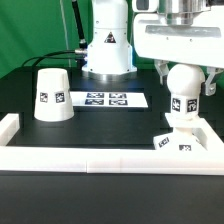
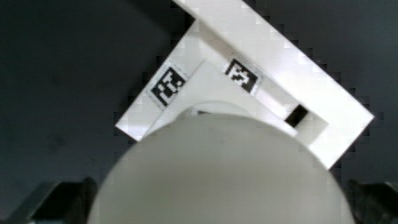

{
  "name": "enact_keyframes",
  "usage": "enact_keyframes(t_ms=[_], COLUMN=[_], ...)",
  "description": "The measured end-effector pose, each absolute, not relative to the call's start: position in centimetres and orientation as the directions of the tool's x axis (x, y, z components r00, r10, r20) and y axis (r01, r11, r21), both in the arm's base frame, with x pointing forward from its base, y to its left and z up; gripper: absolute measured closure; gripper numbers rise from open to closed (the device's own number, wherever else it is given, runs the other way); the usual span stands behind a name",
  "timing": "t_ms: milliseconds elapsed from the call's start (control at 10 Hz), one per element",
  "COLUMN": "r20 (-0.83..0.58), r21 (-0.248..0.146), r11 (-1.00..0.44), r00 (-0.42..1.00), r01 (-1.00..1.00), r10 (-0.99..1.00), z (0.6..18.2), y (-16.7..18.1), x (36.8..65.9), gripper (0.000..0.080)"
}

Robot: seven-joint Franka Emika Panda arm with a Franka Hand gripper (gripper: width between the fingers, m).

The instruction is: Assemble lamp

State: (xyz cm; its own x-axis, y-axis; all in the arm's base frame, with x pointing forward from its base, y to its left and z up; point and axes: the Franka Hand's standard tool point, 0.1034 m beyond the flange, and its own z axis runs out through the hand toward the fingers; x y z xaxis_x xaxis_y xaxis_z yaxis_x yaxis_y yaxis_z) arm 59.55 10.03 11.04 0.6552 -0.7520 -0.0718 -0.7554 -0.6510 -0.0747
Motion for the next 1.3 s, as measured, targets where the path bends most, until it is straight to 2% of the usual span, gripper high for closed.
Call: enact_keyframes(t_ms=[200,600,900,1300], r20=[-0.054,-0.017,0.007,0.032], r21=[-0.088,-0.102,-0.103,-0.097], r11=[-0.792,-0.948,-0.991,-0.982], r00=[0.797,0.953,0.996,0.987], r01=[-0.604,-0.302,-0.087,0.162], r10=[-0.602,-0.302,-0.088,0.160], z=[11.06,11.10,11.23,11.22], y=[10.03,9.98,9.99,9.96], x=[59.56,59.66,59.73,59.73], gripper=[0.0101,0.0101,0.0101,0.0101])
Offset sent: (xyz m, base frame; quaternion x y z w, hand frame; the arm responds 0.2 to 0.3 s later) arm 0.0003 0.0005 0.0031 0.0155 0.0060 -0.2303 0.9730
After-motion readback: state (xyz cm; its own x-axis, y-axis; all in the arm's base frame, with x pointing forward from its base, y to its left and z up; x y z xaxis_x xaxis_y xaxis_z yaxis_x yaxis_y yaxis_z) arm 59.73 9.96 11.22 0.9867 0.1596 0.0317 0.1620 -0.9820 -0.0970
